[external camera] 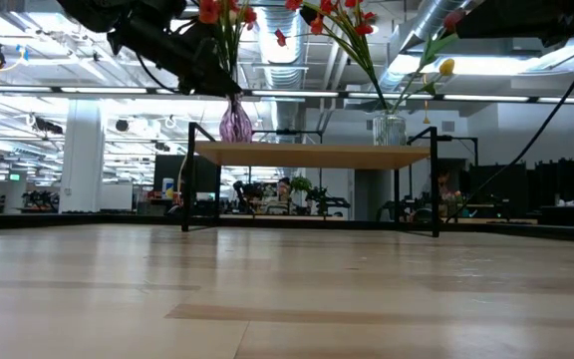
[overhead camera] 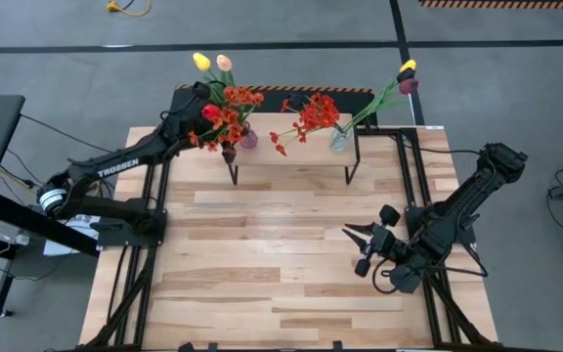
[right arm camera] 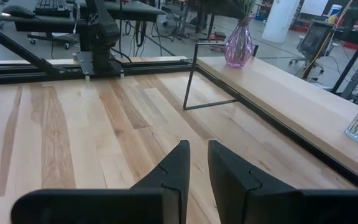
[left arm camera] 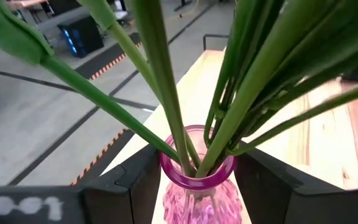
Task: Pick and place flowers into a vace then onto a shelf
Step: Put the purple vase with flowers on the shelf
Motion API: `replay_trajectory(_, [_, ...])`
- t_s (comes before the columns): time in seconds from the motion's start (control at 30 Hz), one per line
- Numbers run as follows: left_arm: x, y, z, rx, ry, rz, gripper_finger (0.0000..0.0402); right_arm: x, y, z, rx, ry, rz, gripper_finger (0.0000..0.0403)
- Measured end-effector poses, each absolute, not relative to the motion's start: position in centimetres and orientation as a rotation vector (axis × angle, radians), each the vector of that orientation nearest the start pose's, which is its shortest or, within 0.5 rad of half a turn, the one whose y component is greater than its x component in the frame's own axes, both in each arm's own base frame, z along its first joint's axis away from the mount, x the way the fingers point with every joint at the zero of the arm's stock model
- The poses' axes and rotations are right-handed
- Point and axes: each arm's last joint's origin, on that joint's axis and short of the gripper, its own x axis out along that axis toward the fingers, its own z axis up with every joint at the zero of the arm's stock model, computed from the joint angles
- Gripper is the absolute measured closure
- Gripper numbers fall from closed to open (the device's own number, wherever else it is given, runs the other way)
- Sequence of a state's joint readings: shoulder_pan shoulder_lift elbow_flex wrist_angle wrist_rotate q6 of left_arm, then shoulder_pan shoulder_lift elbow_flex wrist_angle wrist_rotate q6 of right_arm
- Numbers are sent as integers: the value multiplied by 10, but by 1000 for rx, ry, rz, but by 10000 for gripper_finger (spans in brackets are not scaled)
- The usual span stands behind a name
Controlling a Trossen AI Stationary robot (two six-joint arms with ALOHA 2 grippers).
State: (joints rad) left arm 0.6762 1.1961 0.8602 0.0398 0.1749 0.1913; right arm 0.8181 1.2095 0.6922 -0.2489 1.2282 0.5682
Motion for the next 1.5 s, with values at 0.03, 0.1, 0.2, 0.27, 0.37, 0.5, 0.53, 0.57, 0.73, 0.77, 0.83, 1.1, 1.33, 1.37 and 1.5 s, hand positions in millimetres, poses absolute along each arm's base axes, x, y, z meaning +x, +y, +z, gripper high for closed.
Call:
replay_trajectory(0.03, [211,163,299,60,326,468,222,174,146,228,-105,271,-478,351])
replay_trajectory(0.1, [211,163,303,54,341,465,222,174,146,228,-102,270,-478,351])
replay_trajectory(0.2, [211,163,309,71,348,463,222,174,146,228,-101,270,-477,351])
replay_trajectory(0.27, [211,163,308,70,358,464,222,174,146,228,-100,275,-471,351])
replay_trajectory(0.37, [211,163,307,66,370,462,222,174,146,227,-95,284,-457,351])
replay_trajectory(0.5, [211,162,305,62,374,456,222,174,146,227,-88,283,-457,351])
replay_trajectory(0.53, [211,162,305,62,375,456,222,174,146,227,-88,283,-457,351])
replay_trajectory(0.57, [211,162,305,62,376,455,222,174,146,227,-87,283,-457,351])
replay_trajectory(0.73, [211,161,304,109,396,439,222,174,147,228,-79,283,-451,351])
replay_trajectory(0.77, [211,162,304,111,396,443,222,174,147,228,-79,283,-451,351])
replay_trajectory(0.83, [210,162,304,114,401,466,223,175,147,228,-79,283,-451,351])
replay_trajectory(1.1, [209,164,303,129,430,548,223,174,147,228,-79,283,-450,351])
replay_trajectory(1.33, [210,163,304,122,415,507,223,175,147,227,-76,290,-441,351])
replay_trajectory(1.37, [210,163,304,121,414,506,223,175,147,227,-76,290,-441,351])
replay_trajectory(1.5, [210,163,304,117,413,507,223,175,147,227,-75,292,-438,351])
